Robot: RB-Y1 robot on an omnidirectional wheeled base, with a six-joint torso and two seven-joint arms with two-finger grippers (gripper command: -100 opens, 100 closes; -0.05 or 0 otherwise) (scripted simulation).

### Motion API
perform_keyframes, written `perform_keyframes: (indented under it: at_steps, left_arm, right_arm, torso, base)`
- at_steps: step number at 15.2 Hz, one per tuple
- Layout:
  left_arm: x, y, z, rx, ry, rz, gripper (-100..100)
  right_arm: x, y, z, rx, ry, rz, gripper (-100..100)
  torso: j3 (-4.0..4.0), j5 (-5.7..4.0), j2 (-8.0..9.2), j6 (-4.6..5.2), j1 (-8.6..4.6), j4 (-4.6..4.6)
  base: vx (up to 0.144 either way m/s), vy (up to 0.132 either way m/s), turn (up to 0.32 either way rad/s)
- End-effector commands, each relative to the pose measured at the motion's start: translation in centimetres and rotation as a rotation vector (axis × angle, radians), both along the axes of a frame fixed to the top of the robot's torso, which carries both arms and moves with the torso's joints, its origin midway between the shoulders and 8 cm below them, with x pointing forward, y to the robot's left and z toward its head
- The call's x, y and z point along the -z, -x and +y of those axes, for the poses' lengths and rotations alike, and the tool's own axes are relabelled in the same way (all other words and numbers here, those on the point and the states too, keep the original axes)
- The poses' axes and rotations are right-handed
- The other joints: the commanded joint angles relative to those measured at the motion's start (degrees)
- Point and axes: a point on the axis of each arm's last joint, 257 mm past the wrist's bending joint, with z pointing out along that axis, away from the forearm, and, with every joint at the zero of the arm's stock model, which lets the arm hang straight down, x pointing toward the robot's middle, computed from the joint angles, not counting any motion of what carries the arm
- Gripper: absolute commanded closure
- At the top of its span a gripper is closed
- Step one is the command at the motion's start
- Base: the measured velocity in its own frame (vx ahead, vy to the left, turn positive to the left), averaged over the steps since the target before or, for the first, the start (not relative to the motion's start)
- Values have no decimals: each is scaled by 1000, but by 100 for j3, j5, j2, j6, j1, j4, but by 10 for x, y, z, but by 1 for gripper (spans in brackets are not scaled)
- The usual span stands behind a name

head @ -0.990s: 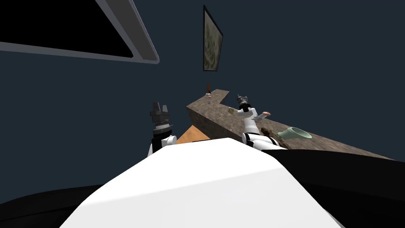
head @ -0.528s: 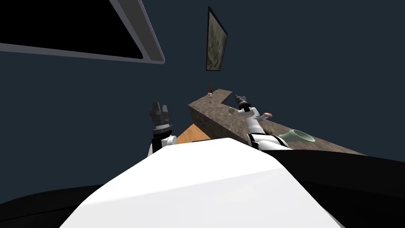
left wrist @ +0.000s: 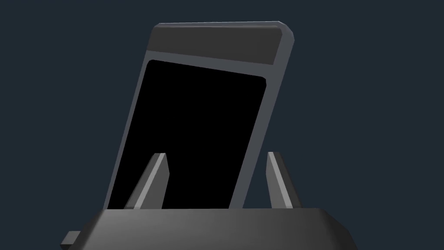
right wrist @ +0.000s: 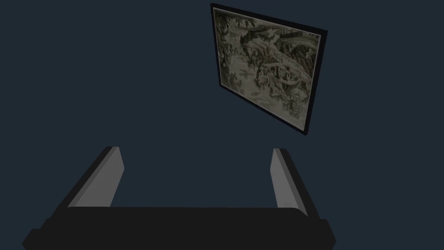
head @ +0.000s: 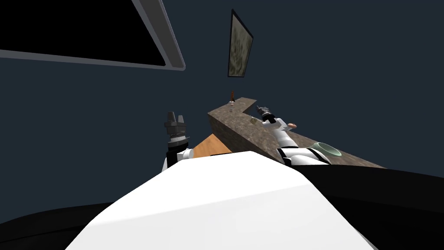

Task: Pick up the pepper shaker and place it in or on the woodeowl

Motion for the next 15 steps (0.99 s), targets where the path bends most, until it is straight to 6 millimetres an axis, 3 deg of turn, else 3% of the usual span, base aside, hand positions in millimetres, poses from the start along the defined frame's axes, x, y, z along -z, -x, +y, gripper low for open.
perform_keyframes:
  at_steps: [1,5,6,8,9,11,12,14,15]
  left_arm:
    - [0,0,0,0,0,0,0]
    - [0,0,0,0,0,0,0]
    - [0,0,0,0,0,0,0]
    - [0,0,0,0,0,0,0]
    - [0,0,0,0,0,0,0]
    - [0,0,0,0,0,0,0]
    - [0,0,0,0,0,0,0]
    - [0,0,0,0,0,0,0]
    - [0,0,0,0,0,0,0]
  right_arm:
    - [10,1,2,-19,-4,24,-100]
    - [23,4,-1,-37,-27,55,-100]
    - [36,9,-6,-41,6,99,-100]
    - [38,9,-5,-46,-31,94,-100]
    - [53,15,-12,-49,-2,140,-100]
    - [53,15,-11,-51,-34,134,-100]
    - [69,23,-20,-49,-8,182,-100]
    - [69,23,-20,-49,-38,176,-100]
    - [86,33,-29,-44,-17,224,-100]
  torso:
    - [0,0,0,0,0,0]
    - [7,-4,12,2,-17,3]
    - [4,-4,4,3,-13,2]
    - [5,-4,8,2,-17,2]
    - [2,-4,1,4,-12,2]
    - [10,-4,18,2,-11,4]
    - [8,-2,10,4,-6,4]
    - [11,-4,17,3,-19,4]
    - [6,-4,6,5,-16,3]
  base:
    - [-167,-85,143]
    - [-150,-98,94]
    - [-148,-90,146]
    - [-145,-99,92]
    - [-173,-87,101]
    - [-178,-75,97]
    - [-173,-94,125]
    - [-160,-104,91]
    - [-140,-79,112]
